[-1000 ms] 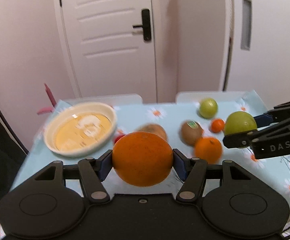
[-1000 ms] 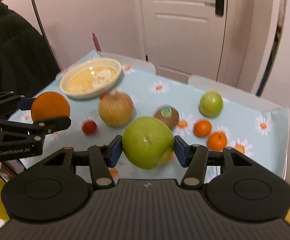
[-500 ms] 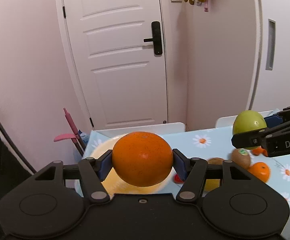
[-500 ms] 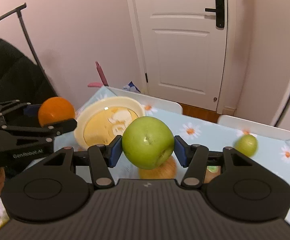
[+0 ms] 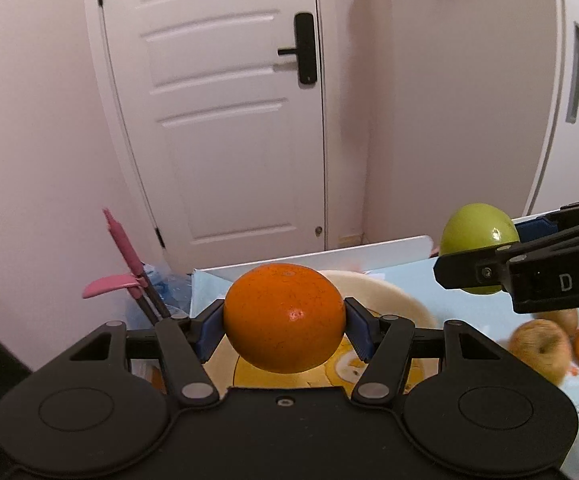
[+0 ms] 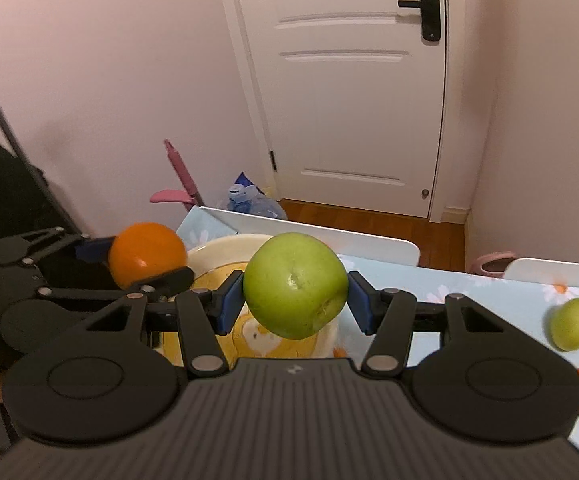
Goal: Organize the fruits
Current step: 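Release the orange from the left tool into the white bowl while the right tool releases the apple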
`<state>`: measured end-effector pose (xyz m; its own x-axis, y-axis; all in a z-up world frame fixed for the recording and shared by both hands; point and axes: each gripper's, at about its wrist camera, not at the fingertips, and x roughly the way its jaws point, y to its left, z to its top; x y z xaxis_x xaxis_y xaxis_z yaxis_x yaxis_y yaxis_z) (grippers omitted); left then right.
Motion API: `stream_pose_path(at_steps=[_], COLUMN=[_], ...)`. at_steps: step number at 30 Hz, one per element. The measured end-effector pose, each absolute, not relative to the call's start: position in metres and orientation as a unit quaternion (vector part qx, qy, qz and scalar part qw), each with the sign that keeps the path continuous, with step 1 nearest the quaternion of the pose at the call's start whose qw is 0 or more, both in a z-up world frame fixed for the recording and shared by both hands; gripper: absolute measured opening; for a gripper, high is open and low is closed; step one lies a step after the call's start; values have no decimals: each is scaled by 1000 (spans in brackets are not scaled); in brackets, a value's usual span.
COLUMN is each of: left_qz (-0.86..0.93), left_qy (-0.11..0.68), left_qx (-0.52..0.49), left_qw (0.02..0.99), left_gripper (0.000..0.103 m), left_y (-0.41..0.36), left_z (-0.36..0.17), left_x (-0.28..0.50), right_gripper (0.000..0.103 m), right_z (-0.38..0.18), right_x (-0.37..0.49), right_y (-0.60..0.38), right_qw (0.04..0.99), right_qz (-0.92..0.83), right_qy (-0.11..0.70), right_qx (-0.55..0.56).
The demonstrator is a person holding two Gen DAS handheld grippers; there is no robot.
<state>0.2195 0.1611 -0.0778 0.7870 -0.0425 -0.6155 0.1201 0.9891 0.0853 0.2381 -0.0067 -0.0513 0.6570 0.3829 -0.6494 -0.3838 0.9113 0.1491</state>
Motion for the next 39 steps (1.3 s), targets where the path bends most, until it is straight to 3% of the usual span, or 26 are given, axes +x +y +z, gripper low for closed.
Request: stream_pose_path(at_steps=[18,19,22,23,39], left_qz=[-62,-63,-65,-66,-47], left_qy=[376,376,352,346,366], left_qx=[73,72,81,86,70], left_qw=[922,922,930,932,927], left_gripper=[67,68,96,99,99], left_y=[169,169,170,169,177], left_z=[-134,-134,-126,-123,-110], left_x=[275,275,270,267,215], right_gripper=[70,70,70,70,70], right_z=[-77,-77,-74,-74,-89], right_x=[277,278,279,279,289], right_y=[8,8,7,7,31], right_qw=[907,907,908,907,889], right_qz=[173,172,172,174,239], right_qy=[383,383,383,383,389], right_qx=[4,5,4,3,-35])
